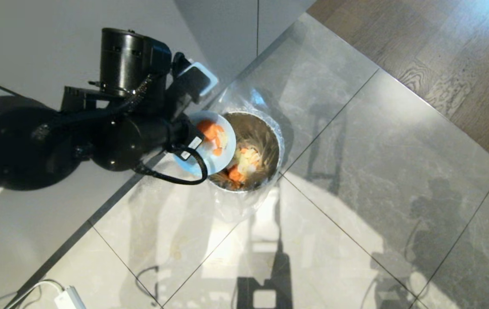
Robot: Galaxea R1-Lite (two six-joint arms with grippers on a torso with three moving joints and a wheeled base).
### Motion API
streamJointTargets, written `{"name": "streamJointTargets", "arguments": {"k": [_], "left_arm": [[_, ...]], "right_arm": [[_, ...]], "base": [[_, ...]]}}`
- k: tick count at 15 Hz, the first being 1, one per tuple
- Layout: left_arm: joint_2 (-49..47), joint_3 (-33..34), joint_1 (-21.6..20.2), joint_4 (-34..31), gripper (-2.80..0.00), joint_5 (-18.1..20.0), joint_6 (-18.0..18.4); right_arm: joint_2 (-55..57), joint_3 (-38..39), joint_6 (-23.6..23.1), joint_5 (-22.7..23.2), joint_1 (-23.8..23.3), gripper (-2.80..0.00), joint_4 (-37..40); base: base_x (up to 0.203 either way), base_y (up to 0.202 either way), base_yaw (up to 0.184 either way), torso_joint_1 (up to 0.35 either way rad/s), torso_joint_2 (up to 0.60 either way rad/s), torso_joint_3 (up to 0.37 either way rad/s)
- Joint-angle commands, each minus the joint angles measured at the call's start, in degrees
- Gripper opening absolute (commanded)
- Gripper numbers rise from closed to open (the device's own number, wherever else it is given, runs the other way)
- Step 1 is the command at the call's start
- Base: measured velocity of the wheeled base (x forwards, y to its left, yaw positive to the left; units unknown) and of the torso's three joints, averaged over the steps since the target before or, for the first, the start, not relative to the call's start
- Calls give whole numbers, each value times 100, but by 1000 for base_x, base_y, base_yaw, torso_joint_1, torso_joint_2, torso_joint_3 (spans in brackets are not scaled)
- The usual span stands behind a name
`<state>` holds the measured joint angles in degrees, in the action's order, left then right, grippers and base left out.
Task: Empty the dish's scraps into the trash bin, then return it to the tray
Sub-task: Pour the leftover food from the bowl into the trash can
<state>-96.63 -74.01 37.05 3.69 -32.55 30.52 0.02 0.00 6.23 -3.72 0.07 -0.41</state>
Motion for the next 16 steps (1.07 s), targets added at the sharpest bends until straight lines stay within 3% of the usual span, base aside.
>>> {"name": "streamJointTargets", "arguments": {"k": [1,4,7,9,12,16], "left_arm": [[-304,-11,-13,439,-280,-73,832],[-504,-52,26,760,-280,-78,1553],[-576,-197,91,516,-280,-52,2088],[-616,-350,92,60,-280,-33,2253],[-713,-425,92,-35,-280,-39,2369],[-790,-882,121,91,-280,-40,3281]], "right_arm": [[-2,0,1,-6,1,-280,-2],[-2,0,9,-5,1,-280,-2],[-2,0,7,-1,1,-280,-2],[-2,0,1,2,1,-280,-2],[-2,0,1,-6,1,-280,-2],[-2,0,8,-5,1,-280,-2]], "base": [[0,0,0,0,0,0],[0,0,0,0,0,0],[0,0,0,0,0,0],[0,0,0,0,0,0],[0,0,0,0,0,0],[0,0,0,0,0,0]]}}
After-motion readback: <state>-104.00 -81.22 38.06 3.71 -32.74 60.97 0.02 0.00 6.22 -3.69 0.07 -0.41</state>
